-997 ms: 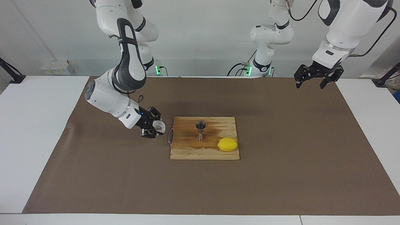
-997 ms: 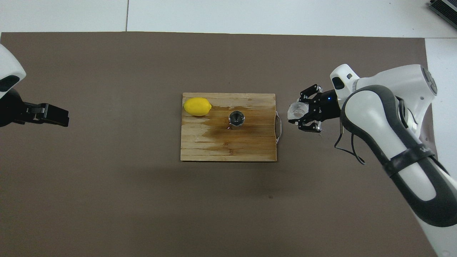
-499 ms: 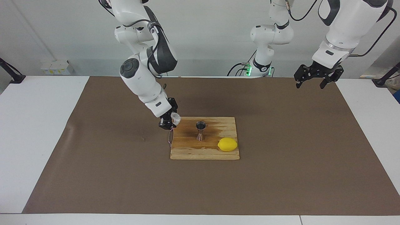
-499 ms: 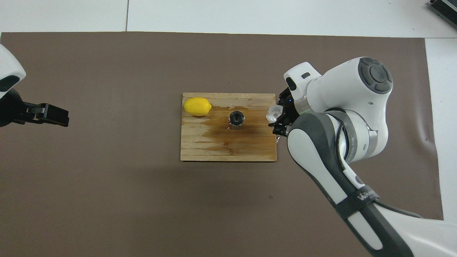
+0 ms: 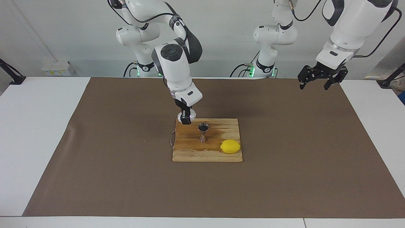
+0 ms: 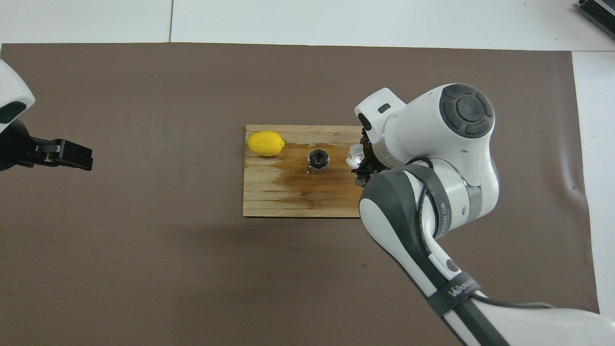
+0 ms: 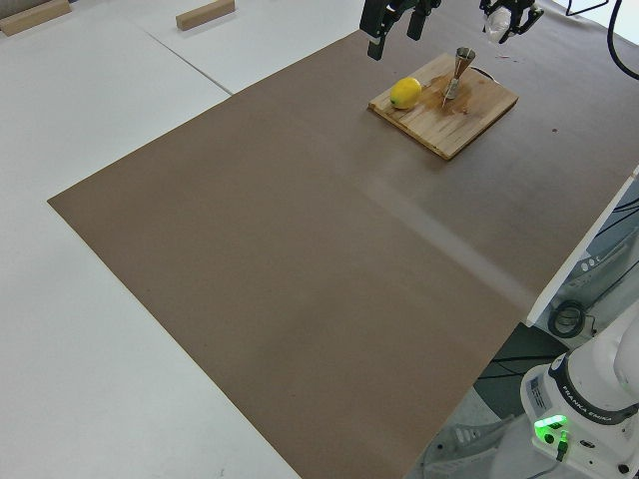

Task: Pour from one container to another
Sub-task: 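Lift the white cup over the silver cup with the right gripper, then tilt the white cup above the silver cup with the right gripper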

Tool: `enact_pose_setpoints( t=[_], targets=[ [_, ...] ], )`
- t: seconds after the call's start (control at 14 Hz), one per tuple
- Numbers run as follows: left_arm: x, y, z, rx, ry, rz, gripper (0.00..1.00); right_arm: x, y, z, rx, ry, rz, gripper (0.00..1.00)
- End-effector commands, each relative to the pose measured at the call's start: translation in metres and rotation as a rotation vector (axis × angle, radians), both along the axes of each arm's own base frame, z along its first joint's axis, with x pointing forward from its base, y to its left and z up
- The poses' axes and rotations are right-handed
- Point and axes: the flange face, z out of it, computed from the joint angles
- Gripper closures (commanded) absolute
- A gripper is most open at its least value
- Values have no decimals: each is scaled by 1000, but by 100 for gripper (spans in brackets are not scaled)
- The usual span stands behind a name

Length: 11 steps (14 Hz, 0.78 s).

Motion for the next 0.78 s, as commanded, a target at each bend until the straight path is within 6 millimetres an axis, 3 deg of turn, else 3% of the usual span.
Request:
enact_pose_setpoints(
  t=[0.0, 0.21, 0.5, 0.64, 0.71],
  targets=[
    [-10, 5, 1, 14, 14, -3, 0, -10, 14, 10, -65, -41, 18, 100],
    [-8, 5, 3, 9, 1, -4, 0, -6, 14, 16, -148, -69, 51, 100],
    [-8, 6, 1, 8, 2, -33, 0, 12, 32, 13, -210, -71, 72, 100],
    [-8, 11, 2, -4, 1, -22, 0, 15, 32, 2, -280, -77, 94, 100],
    [-7, 16, 2, -19, 2, -12, 0, 11, 41, -9, -297, -63, 112, 100]
  ],
)
